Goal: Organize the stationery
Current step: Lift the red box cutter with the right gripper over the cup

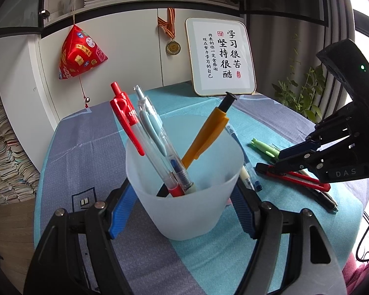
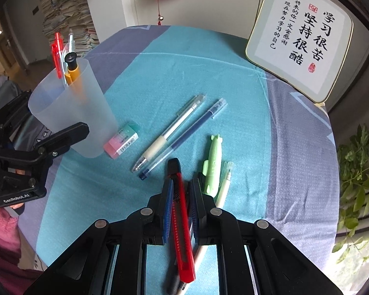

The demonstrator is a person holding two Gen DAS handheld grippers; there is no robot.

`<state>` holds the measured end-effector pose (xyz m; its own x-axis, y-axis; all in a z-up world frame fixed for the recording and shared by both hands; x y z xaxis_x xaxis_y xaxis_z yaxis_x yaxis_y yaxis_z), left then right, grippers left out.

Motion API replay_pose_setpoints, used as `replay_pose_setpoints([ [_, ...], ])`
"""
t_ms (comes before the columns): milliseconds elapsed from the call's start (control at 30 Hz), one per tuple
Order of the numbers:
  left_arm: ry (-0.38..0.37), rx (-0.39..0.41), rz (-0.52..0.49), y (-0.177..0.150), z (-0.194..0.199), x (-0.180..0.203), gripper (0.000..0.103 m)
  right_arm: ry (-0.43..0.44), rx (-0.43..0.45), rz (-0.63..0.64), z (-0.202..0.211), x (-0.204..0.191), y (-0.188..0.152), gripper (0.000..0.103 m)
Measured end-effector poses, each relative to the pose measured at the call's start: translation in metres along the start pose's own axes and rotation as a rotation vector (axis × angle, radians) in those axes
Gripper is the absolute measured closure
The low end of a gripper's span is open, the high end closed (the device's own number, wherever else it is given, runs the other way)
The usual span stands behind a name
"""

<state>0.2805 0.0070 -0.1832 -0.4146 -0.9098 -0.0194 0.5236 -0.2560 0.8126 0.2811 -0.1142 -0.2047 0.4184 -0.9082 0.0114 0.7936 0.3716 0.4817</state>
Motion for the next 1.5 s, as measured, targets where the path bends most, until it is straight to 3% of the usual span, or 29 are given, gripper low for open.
replay_pose_setpoints([
  [133,-0.003,-0.012,0.001,-0.002,-0.001,0.001,0.032,-0.016,-0.034,0.044,-0.012,-0.006,0.005,0.082],
  [433,-0.024,-0.011,0.002,-0.002,0.000,0.002,0.032,-0.011,-0.071,0.066,-0.033,-0.008,0.015,0.082],
  [533,-0.035,-0.010,0.001,-0.003,0.001,0.003,0.032,-0.018,-0.071,0.044,-0.030,-0.007,0.016,0.089],
  [833,-0.044,-0.011,0.000,-0.002,0.001,0.005,0.032,0.034,0.130,-0.070,0.053,0.000,0.031,0.089],
  [1167,-0.044,-0.012,0.000,-0.002,0.001,0.005,0.032,0.087,0.378,-0.046,0.150,-0.035,0.069,0.089],
  [1333,-0.045,-0.011,0.000,-0.002,0.001,0.005,0.032,0.139,0.439,-0.021,0.169,-0.054,0.100,0.089],
  [1500,-0.045,-0.011,0.000,-0.002,0.001,0.005,0.032,0.188,0.393,0.008,0.147,-0.075,0.112,0.089],
])
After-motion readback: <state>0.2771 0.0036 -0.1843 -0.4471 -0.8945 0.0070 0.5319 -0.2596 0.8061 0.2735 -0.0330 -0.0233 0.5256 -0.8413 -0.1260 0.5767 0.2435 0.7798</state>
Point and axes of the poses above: each gripper's, at about its wrist camera, not at the fingertips, and z roughly against the way its jaws point, x to its right, y to its top, the point moved 6 cm from there along -z, roughly the way its jaws point, and after that the axes turned 1 degree about z, right-handed, at the moved point
